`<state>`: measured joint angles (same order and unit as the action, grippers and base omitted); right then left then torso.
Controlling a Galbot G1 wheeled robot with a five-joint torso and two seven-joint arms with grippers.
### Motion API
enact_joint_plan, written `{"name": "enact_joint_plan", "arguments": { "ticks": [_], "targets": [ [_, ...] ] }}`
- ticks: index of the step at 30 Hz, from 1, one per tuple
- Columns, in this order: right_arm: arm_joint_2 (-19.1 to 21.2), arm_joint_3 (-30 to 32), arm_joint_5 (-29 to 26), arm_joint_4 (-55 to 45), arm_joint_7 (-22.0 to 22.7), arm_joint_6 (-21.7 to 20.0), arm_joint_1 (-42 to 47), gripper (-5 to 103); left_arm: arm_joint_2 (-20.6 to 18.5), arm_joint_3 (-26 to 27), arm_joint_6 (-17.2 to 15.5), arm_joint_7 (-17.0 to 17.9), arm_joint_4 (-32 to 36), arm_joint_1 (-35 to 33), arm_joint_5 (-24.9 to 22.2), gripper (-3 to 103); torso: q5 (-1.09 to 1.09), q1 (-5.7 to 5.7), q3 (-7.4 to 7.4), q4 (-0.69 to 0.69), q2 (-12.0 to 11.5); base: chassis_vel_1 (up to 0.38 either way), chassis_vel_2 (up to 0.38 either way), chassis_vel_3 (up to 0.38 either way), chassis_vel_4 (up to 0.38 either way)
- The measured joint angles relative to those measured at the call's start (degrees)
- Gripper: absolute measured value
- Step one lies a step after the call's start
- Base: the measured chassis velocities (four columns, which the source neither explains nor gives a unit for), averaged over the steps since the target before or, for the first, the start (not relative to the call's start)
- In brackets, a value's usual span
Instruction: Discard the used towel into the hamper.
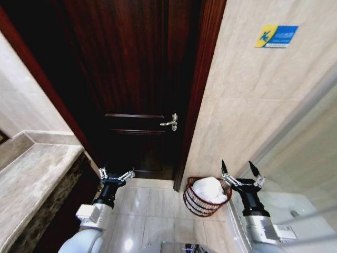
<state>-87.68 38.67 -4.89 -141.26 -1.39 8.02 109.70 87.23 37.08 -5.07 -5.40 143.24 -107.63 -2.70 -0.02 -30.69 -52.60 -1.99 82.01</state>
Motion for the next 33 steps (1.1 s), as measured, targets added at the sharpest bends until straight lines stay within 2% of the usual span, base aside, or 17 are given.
{"name": "enact_joint_plan", "arguments": {
  "ticks": [8, 9, 26, 33],
  "targets": [
    [0.0, 0.0, 0.0, 0.0, 0.0, 0.0, 0.0, 100, 0.0, 0.0, 0.0, 0.0, 0.0, 0.0, 0.0, 93, 0.03, 0.03, 0.02, 0.00, 0.0, 0.181, -0.195, -0.169, 0.180],
    [0.0, 0.0, 0.0, 0.0, 0.0, 0.0, 0.0, 100, 0.0, 0.0, 0.0, 0.0, 0.0, 0.0, 0.0, 93, -0.01, 0.01, 0.01, 0.00, 0.0, 0.049, -0.147, -0.088, 0.167],
    [0.0, 0.0, 0.0, 0.0, 0.0, 0.0, 0.0, 100, 0.0, 0.0, 0.0, 0.0, 0.0, 0.0, 0.0, 93, 0.05, 0.00, 0.00, -0.01, 0.0, -0.051, -0.173, 0.046, 0.181],
    [0.0, 0.0, 0.0, 0.0, 0.0, 0.0, 0.0, 100, 0.0, 0.0, 0.0, 0.0, 0.0, 0.0, 0.0, 93, 0.00, -0.02, 0.00, 0.00, 0.0, 0.015, -0.007, -0.016, 0.005]
  ]
}}
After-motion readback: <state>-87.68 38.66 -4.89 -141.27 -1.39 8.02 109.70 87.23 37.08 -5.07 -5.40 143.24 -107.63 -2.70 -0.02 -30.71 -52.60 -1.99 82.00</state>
